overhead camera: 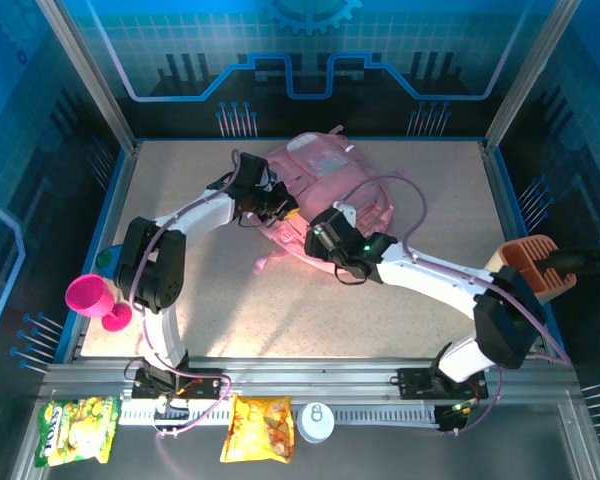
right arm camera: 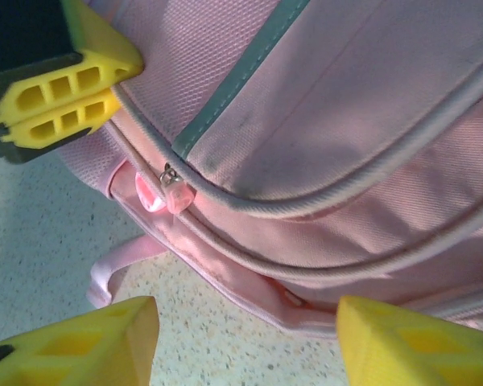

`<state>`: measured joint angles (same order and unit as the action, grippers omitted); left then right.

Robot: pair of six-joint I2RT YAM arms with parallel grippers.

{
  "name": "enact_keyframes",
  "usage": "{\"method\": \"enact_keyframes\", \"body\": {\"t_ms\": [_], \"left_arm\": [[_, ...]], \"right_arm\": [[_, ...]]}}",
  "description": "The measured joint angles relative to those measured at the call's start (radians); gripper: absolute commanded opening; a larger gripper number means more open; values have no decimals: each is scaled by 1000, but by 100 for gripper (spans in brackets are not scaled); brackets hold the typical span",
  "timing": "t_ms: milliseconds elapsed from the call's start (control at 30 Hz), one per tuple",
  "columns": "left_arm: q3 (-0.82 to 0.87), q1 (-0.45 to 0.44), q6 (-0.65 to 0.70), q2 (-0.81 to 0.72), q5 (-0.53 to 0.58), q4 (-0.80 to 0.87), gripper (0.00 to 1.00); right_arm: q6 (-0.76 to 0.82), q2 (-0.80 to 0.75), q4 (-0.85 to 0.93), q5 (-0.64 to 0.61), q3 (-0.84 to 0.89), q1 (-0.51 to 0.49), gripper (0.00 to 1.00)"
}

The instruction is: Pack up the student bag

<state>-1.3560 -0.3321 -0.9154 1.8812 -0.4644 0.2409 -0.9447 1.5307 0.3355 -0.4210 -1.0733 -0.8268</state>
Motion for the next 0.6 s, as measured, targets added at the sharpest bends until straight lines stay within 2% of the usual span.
{"method": "enact_keyframes", "body": {"t_ms": [133,300,600], "left_arm": [[7,-10,-27,-14,-1,-17,0],[13,-26,-45,-16,-1,-31,0],[18,-30,-55,-18,-1,-37,0]], "right_arm": [[-47,97,-4,-26,-69,-20,44],[-102,169,-7,-43,-131,-31,43],[-203,224,31,-88,-199,-22,34]]}}
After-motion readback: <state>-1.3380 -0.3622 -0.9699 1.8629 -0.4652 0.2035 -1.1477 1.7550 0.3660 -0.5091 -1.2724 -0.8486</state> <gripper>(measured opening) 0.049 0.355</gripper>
